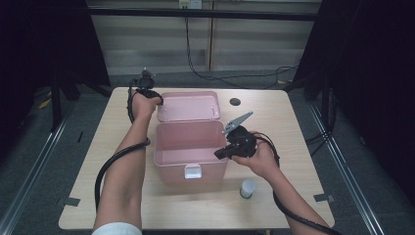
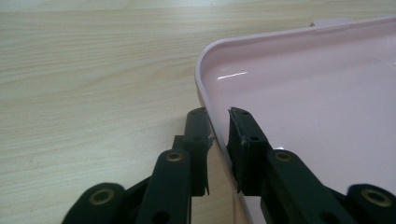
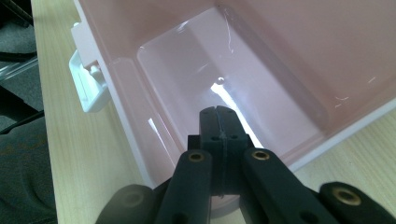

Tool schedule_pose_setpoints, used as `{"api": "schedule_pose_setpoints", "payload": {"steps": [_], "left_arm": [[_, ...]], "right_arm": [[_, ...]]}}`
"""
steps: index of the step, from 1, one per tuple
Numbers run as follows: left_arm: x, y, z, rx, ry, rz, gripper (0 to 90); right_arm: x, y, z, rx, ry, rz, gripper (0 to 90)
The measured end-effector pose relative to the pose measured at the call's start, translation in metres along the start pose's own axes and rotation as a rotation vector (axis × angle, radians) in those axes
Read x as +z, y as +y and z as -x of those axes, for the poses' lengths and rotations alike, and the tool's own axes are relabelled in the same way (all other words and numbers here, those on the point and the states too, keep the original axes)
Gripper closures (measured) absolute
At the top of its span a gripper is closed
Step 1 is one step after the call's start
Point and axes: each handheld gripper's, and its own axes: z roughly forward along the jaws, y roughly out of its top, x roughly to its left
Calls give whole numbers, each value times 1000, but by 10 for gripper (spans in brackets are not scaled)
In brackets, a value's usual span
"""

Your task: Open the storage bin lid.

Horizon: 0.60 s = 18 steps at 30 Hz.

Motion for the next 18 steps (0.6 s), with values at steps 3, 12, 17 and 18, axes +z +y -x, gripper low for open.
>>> {"api": "schedule_pose_setpoints", "payload": {"steps": [3,12,17,18], "left_arm": [[0,-1,1,9,1,2,751],[-9,-1,4,22,6,32,639],[-17,-4,3,31,7,46,547],[-20,-4,3,37,9,47,524]], "right_arm": [[0,0,-1,-1,-5,-3,900],[0,1,-2,1,-17,-7,900],[0,1,-2,-1,-19,-7,900],[0,1,-2,4,-17,-5,900]]}}
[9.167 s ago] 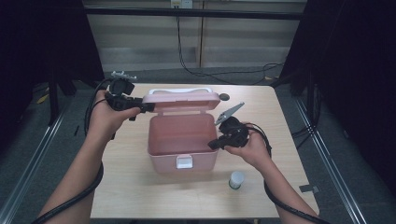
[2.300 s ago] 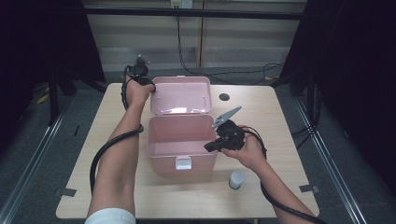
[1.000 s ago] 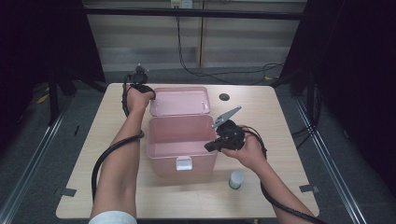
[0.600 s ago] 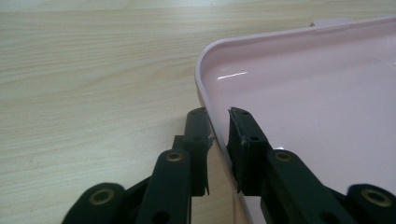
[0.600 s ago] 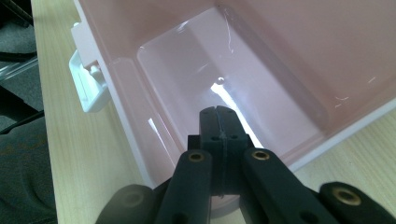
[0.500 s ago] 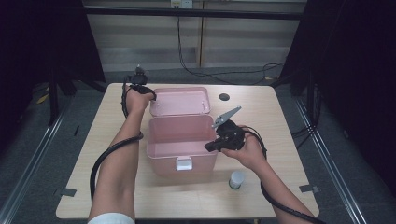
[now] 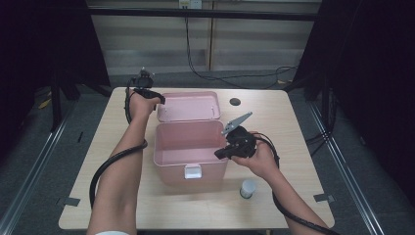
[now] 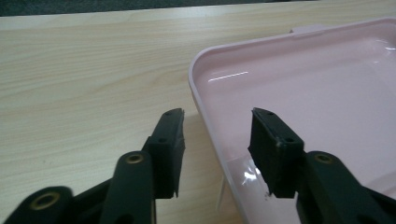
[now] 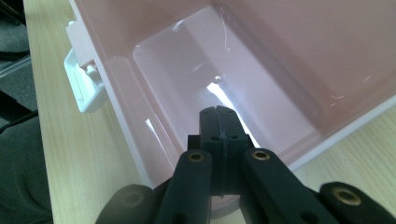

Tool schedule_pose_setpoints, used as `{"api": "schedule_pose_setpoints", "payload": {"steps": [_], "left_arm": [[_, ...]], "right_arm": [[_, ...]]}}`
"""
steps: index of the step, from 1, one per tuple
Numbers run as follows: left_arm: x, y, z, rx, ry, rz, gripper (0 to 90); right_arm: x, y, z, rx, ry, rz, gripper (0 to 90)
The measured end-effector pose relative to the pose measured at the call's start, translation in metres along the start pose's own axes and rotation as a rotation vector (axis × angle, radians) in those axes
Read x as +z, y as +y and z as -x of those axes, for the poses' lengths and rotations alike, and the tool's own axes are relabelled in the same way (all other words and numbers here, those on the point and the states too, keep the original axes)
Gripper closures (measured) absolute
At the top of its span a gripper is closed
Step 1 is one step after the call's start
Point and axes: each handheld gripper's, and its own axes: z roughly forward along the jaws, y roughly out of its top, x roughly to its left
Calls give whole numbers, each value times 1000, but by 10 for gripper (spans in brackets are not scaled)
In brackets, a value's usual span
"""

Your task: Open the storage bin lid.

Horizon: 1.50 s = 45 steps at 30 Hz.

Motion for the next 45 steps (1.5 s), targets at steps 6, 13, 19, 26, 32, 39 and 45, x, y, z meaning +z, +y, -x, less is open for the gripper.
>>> {"api": "schedule_pose_setpoints", "payload": {"steps": [6,13,19,26,32,39,45], "left_arm": [[-10,-8,-3,-8,-4,1,444],[-22,-17,-7,-14,-20,-3,369],[-35,-24,-9,-17,-24,-14,335],[-53,-31,-11,-9,-33,-7,296],[-65,-40,-14,-1,-37,0,275],[-75,-54,-21,23,-40,8,273],[-80,-71,-25,36,-53,23,269]], "right_arm": [[0,0,-1,4,-2,2,900],[0,0,-1,15,-15,14,899],[-1,0,-1,23,-24,28,847],[-20,1,2,47,-33,69,803],[-37,2,0,53,-49,96,733],[-55,-5,2,69,-63,97,654],[-67,-17,7,98,-73,82,583]]}}
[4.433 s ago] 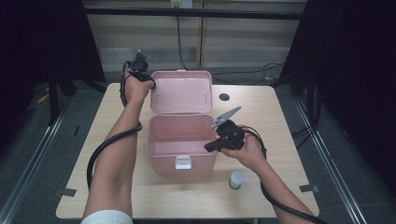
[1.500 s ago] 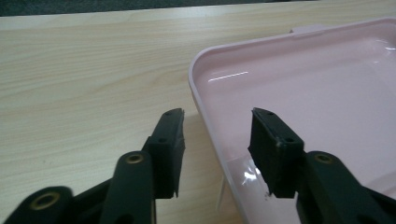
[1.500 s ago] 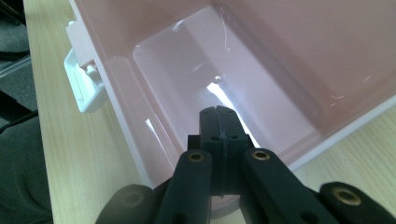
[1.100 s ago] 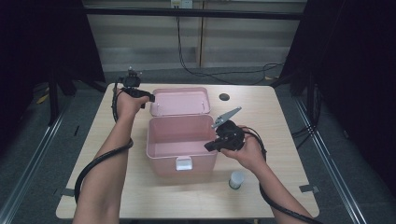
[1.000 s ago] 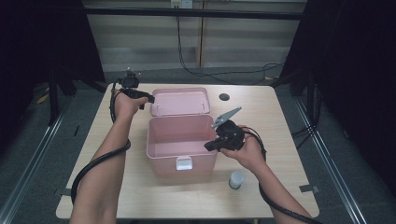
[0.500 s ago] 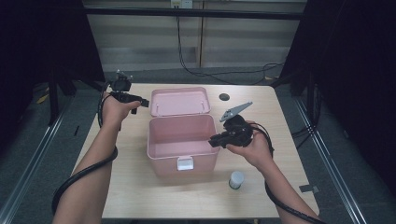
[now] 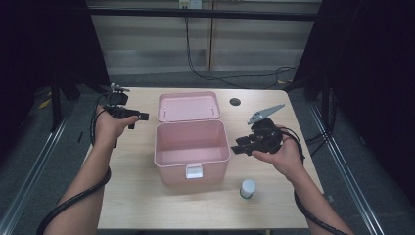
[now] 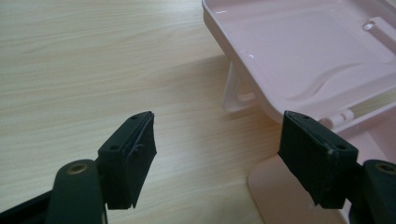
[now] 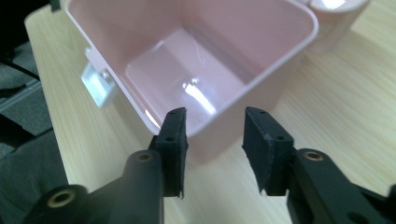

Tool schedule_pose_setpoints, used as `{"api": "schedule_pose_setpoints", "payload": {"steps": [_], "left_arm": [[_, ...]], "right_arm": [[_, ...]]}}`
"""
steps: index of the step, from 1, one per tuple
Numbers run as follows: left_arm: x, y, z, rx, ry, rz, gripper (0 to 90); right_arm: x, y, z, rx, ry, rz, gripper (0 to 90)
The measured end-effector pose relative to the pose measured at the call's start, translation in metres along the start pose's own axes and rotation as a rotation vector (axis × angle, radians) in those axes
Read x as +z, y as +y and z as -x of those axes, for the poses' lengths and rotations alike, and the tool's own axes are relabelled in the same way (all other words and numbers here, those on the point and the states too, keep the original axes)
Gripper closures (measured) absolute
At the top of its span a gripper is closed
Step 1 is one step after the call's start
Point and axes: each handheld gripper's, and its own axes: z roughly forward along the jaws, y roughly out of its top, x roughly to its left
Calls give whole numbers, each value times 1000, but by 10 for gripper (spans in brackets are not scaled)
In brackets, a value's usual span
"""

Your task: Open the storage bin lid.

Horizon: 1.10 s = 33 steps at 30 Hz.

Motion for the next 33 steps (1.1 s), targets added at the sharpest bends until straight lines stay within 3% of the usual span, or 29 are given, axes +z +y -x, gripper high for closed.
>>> {"api": "schedule_pose_setpoints", "payload": {"steps": [12,26,33], "left_arm": [[6,-39,-11,6,-26,50,258],[28,-93,-21,5,-50,43,250],[36,-111,-22,23,-35,34,250]], "right_arm": [[-5,-23,3,24,-5,-46,504],[5,-41,-6,5,11,-118,447],[7,-50,-8,2,7,-157,438]]}}
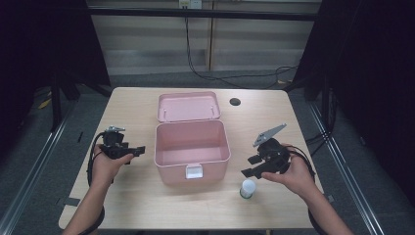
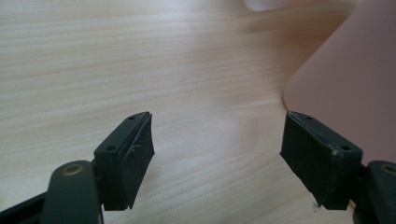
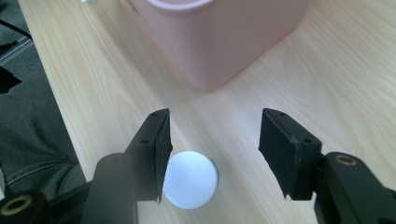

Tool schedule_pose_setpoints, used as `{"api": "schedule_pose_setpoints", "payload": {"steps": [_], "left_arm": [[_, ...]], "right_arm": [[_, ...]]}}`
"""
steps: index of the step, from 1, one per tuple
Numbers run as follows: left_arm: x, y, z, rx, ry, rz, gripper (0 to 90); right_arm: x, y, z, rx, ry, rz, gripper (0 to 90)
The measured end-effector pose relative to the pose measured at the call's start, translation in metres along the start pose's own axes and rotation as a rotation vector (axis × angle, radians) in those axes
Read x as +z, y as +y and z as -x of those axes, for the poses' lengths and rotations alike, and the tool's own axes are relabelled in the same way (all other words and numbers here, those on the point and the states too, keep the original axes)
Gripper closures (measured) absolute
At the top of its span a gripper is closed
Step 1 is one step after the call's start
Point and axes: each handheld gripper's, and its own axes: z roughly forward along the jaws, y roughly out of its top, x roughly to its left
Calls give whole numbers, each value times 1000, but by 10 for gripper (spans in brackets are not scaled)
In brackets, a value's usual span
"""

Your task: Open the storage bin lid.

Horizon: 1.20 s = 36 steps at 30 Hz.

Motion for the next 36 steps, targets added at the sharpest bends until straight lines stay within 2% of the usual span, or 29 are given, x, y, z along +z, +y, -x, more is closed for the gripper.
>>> {"api": "schedule_pose_setpoints", "payload": {"steps": [5,9,18,25,32,35,36], "left_arm": [[5,-11,1,2,-8,-8,249],[9,-16,1,20,-2,-11,246],[15,-24,3,57,24,15,236],[19,-29,5,65,36,33,201],[21,-33,6,104,38,59,175],[22,-36,8,153,52,67,165],[22,-36,8,153,52,67,165]], "right_arm": [[3,-7,-2,-3,5,-19,438],[7,-13,-2,-7,8,-40,442],[15,-22,-4,-10,23,-84,440],[21,-28,-6,-25,29,-123,438],[28,-25,-11,-49,22,-167,432],[31,-24,-14,-65,21,-190,435],[31,-24,-14,-65,21,-190,435]]}}
